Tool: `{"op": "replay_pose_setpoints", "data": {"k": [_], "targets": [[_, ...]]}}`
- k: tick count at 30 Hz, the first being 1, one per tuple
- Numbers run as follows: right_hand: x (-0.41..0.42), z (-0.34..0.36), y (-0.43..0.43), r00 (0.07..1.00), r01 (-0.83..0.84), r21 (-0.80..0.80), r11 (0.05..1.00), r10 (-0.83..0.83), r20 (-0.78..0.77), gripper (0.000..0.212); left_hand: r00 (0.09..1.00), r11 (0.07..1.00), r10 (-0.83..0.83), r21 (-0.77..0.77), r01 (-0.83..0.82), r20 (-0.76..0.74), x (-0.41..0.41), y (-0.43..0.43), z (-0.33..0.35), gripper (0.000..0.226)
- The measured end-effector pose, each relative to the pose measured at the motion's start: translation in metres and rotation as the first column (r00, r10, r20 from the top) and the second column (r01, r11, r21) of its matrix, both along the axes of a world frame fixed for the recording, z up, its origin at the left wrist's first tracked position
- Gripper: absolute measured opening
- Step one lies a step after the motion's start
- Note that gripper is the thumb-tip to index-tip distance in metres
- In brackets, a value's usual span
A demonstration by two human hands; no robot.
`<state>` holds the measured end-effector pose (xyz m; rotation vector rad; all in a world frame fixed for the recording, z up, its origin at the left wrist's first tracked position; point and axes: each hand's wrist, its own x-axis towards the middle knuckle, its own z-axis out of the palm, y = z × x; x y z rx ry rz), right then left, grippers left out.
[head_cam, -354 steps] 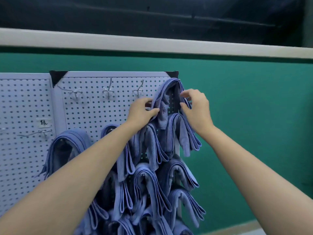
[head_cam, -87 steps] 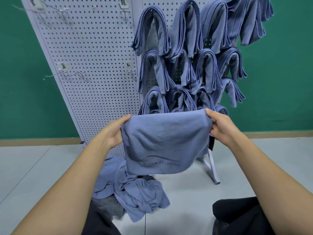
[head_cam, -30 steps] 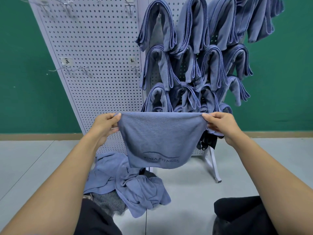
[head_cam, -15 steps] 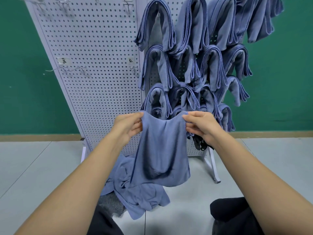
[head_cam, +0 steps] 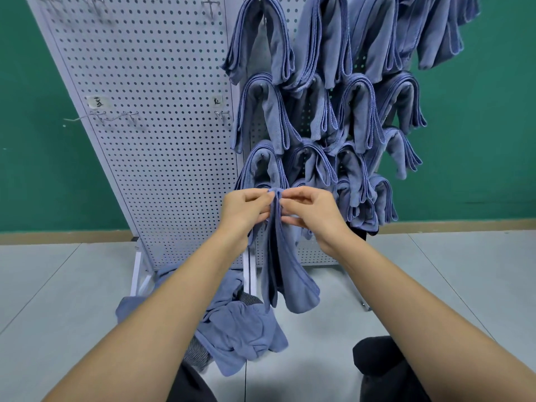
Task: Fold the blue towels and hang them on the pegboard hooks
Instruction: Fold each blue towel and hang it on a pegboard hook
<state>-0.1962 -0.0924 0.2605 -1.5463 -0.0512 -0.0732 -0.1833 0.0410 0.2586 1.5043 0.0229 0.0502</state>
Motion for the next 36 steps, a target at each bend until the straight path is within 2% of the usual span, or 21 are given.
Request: {"op": "replay_pose_setpoints", "data": {"k": [6, 9, 11, 13, 15, 17, 19, 21, 22, 24, 27, 31, 33, 36], "targets": [[-0.007, 0.005, -0.002, 0.997, -0.074, 0.139, 0.987, 0.078, -0.026, 0.025, 0.998, 0.996, -0.035, 0.087, 0.030, 0.050, 0.002, 0.004, 0.002, 0.003], [-0.004, 0.003, -0.009, 0.998, -0.063, 0.098, 0.993, 0.064, -0.003, 0.032, 0.998, 0.998, -0.053, 0.045, 0.052, 0.024, 0.005, 0.007, 0.002, 0.008], [0.002, 0.002, -0.020, 0.994, 0.006, -0.163, 0.987, 0.012, 0.109, 0.036, 0.994, 0.993, -0.101, 0.062, 0.099, 0.036, 0.006, 0.010, 0.004, 0.011], [0.009, 0.001, -0.034, 0.978, 0.065, -0.490, 0.869, 0.043, 0.205, 0.044, 0.983, 0.980, -0.174, 0.105, 0.168, 0.056, 0.006, 0.013, 0.005, 0.015], [0.017, -0.004, -0.045, 0.978, 0.039, -0.689, 0.724, 0.114, 0.175, 0.059, 0.972, 0.969, -0.225, 0.124, 0.216, 0.067, 0.006, 0.015, 0.006, 0.018], [0.021, -0.010, -0.051, 0.987, -0.037, -0.784, 0.620, 0.147, 0.070, 0.065, 0.963, 0.960, -0.260, 0.127, 0.250, 0.069, 0.007, 0.018, 0.004, 0.019], [0.026, -0.014, -0.055, 0.989, -0.090, -0.783, 0.615, 0.151, 0.004, 0.044, 0.961, 0.956, -0.269, 0.136, 0.260, 0.057, 0.010, 0.021, 0.002, 0.018], [0.026, -0.012, -0.058, 0.989, -0.091, -0.712, 0.696, 0.149, 0.019, 0.018, 0.972, 0.964, -0.235, 0.134, 0.229, 0.027, 0.014, 0.027, -0.003, 0.018], [0.027, -0.009, -0.059, 0.989, -0.054, -0.684, 0.728, 0.132, 0.063, 0.016, 0.979, 0.972, -0.204, 0.121, 0.202, 0.002, 0.017, 0.030, -0.005, 0.017], [0.028, -0.002, -0.061, 0.982, 0.038, -0.626, 0.779, 0.088, 0.169, 0.013, 0.985, 0.983, -0.167, 0.070, 0.169, -0.040, 0.021, 0.036, -0.009, 0.017], [0.025, 0.006, -0.061, 0.971, 0.043, -0.563, 0.825, 0.099, 0.219, 0.012, 0.986, 0.987, -0.159, 0.003, 0.160, -0.047, 0.023, 0.037, -0.010, 0.016], [0.023, 0.006, -0.064, 0.970, 0.075, -0.618, 0.782, 0.086, 0.227, 0.012, 0.992, 0.991, -0.126, 0.048, 0.125, 0.010, 0.022, 0.024, -0.008, 0.015], [0.023, 0.007, -0.069, 0.971, 0.102, -0.609, 0.786, 0.054, 0.232, 0.017, 0.989, 0.987, -0.139, 0.088, 0.134, 0.055, 0.022, 0.016, -0.006, 0.016], [0.023, 0.010, -0.076, 0.967, 0.084, -0.590, 0.803, 0.077, 0.242, 0.035, 0.976, 0.977, -0.190, 0.116, 0.178, 0.105, 0.022, 0.004, -0.002, 0.018]]}}
